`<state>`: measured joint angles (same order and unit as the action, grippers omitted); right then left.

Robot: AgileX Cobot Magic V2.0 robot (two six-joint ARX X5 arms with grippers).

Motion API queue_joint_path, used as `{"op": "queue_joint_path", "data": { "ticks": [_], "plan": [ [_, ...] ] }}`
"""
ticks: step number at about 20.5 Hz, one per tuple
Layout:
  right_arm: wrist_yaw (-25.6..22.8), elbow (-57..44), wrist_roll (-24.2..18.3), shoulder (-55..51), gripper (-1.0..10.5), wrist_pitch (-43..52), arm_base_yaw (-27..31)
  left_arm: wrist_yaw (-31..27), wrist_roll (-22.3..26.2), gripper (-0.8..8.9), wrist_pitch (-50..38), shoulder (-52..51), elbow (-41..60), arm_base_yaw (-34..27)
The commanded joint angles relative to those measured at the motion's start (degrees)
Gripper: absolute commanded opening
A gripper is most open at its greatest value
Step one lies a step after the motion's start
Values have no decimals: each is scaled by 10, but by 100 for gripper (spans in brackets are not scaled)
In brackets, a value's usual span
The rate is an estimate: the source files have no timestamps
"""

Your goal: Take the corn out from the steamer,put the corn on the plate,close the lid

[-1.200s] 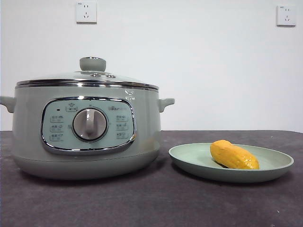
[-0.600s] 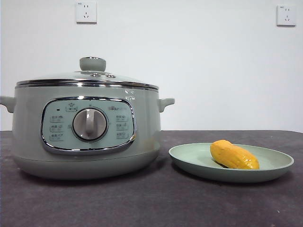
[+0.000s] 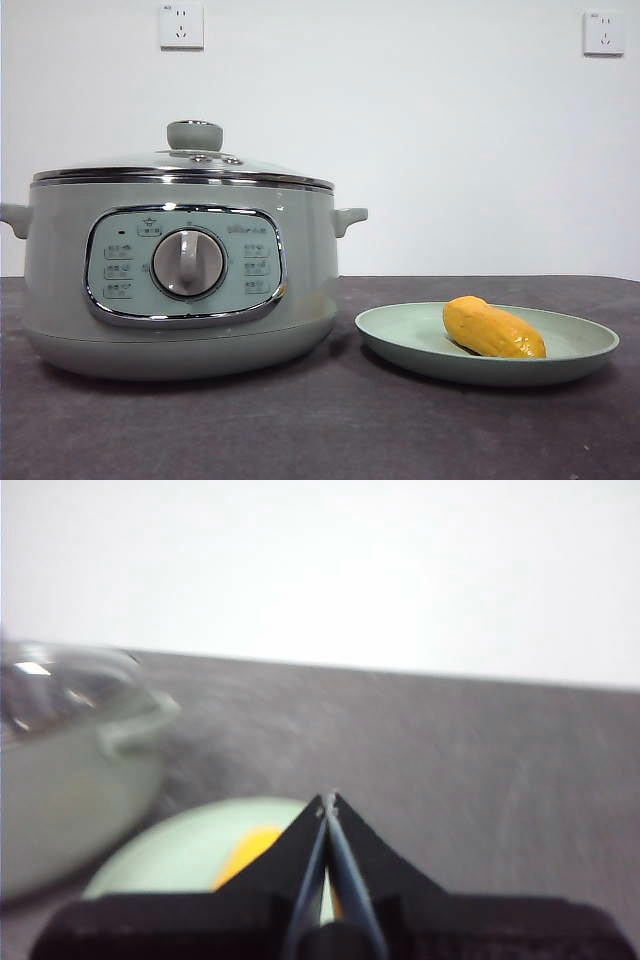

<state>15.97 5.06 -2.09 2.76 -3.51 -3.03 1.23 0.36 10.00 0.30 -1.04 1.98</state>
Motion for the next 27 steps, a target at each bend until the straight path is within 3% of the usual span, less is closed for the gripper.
{"op": "queue_joint_path", "data": {
  "ticks": [1,6,15,27],
  "plan": [
    [1,-28,24,-27,2,-14,18,3,-4,-2,-1,-1,8,-2],
    [-2,-32,31,-27,2,-73,37,3,-4,-2,1,-1,8,-2],
    [-121,-35,88,-27,2,-101,36,3,-4,-2,3,-1,8,-2],
    [-120,-35,87,-26,2,-100,36,3,-4,-2,4,-1,8,-2]
  ]
}}
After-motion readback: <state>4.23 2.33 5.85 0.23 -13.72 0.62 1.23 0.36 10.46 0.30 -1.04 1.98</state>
